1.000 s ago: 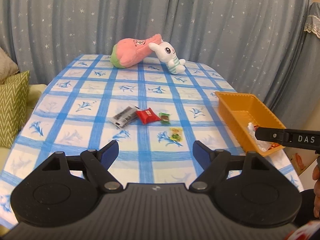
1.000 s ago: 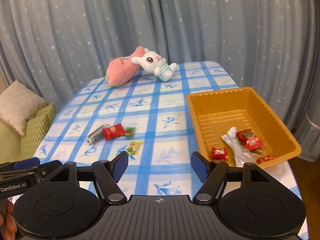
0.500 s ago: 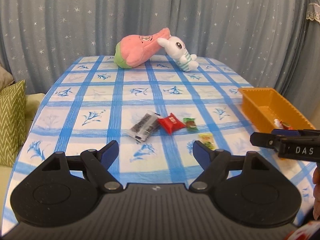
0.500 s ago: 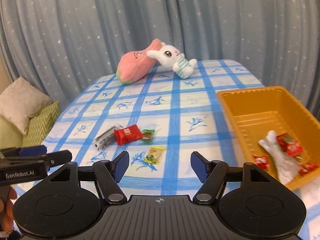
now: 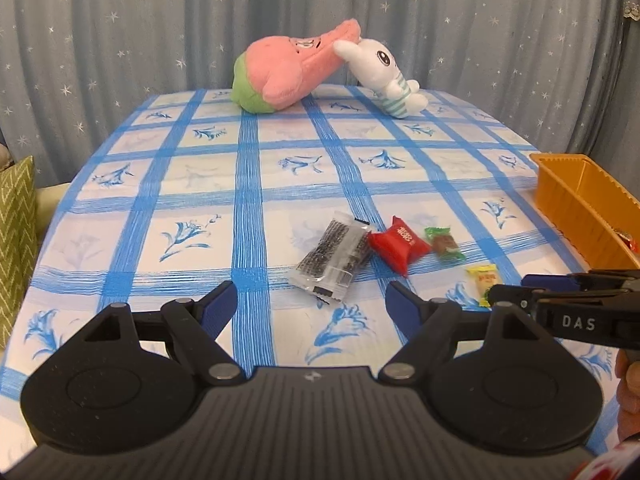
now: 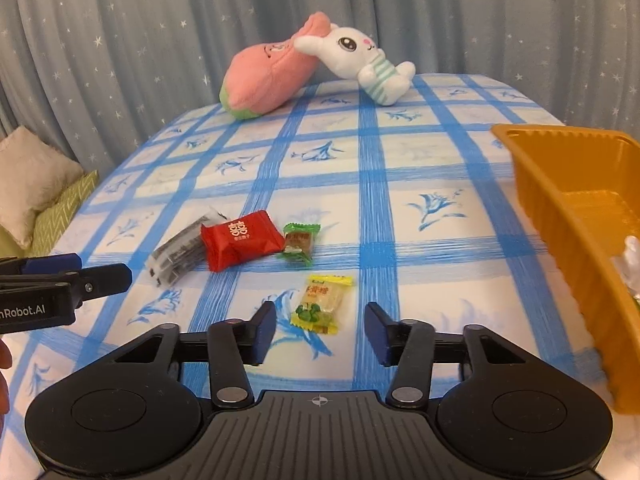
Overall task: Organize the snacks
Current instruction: 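Move both open grippers back over the remaining snacks, then grasp the yellow-green candy packet with the right gripper while the left grasps the clear seaweed packet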
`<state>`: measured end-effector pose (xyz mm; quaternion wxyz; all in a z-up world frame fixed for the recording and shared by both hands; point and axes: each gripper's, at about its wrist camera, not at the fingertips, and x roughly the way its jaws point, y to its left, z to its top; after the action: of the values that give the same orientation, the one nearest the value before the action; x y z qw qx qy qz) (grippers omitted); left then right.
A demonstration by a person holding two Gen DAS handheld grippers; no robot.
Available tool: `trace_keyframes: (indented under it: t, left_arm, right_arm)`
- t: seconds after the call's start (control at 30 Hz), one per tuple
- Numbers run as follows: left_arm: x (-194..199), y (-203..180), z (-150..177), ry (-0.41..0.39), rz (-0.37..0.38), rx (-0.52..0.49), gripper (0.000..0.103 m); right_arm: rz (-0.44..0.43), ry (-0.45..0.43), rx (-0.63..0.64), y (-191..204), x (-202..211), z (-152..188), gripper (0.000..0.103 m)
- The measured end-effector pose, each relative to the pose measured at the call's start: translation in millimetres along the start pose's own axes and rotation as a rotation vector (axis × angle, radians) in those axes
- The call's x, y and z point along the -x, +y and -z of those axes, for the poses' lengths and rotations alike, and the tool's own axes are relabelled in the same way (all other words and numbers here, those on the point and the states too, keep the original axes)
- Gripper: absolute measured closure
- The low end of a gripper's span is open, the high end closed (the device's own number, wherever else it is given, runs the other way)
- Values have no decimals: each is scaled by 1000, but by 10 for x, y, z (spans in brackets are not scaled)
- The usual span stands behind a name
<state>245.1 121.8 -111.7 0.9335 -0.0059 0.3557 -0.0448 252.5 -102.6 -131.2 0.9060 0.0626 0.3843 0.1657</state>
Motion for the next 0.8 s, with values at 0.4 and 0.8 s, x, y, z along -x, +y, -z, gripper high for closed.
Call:
trace_keyframes:
  t: [0.4,0.8]
  left_arm:
    - [-266,-23,-69,12,-7,-106,24]
    - [-678,-31,-211,33,33,-148,29]
  right_arm:
    - [43,-10,117,152,-274,-5,79]
    - [25,-11,50,39,-237,-78,81]
